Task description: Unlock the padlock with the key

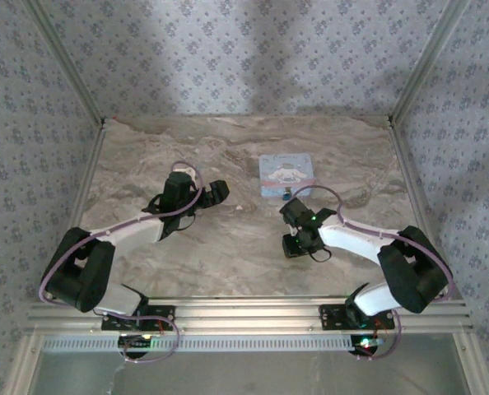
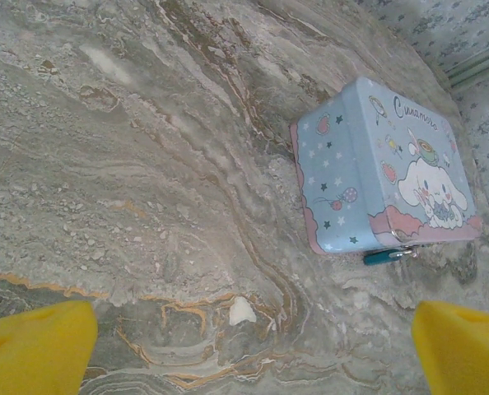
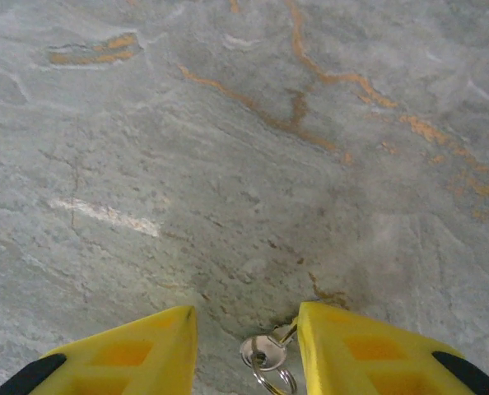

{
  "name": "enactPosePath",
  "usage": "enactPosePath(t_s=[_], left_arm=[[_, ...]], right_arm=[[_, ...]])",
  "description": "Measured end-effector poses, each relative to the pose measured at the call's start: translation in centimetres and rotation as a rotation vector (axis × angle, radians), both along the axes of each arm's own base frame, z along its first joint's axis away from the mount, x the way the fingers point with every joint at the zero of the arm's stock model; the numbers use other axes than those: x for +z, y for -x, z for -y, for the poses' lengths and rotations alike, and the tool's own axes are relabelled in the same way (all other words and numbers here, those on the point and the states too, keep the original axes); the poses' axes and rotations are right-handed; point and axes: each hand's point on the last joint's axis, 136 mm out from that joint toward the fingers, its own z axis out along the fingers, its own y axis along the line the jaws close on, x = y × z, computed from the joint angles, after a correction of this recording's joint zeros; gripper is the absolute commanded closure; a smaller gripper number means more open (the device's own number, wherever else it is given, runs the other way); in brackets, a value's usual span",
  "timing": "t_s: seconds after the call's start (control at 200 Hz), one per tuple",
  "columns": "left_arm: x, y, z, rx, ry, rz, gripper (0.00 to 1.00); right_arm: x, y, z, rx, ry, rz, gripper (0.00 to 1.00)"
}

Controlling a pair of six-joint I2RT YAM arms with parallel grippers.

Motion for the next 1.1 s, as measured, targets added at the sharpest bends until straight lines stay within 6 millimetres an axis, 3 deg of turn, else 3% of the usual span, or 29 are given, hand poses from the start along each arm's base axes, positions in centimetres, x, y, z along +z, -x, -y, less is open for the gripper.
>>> enactPosePath(t_s=[0.305, 0.705, 1.034, 1.104], left_arm=[[0.0, 0.0, 0.0, 0.0, 0.0, 0.0, 0.02], [0.0, 0.0, 0.0, 0.0, 0.0, 0.0, 0.02], [0.0, 0.0, 0.0, 0.001, -0.001, -0.001, 0.02], [0.0, 0.0, -0.1, 0.003, -0.003, 0.0, 0.02]], right_arm=[[-0.1, 0.8, 0.9, -0.012, 0.033, -0.017, 0.64], [-0.5, 1.1, 1.1, -0.014, 0.05, -0.027, 0.74], [-0.3, 1.0, 1.4, -0.028, 0.076, -0.016, 1.0], [-0.2, 0.9, 1.3, -0.03, 0.075, -0.012, 1.0]])
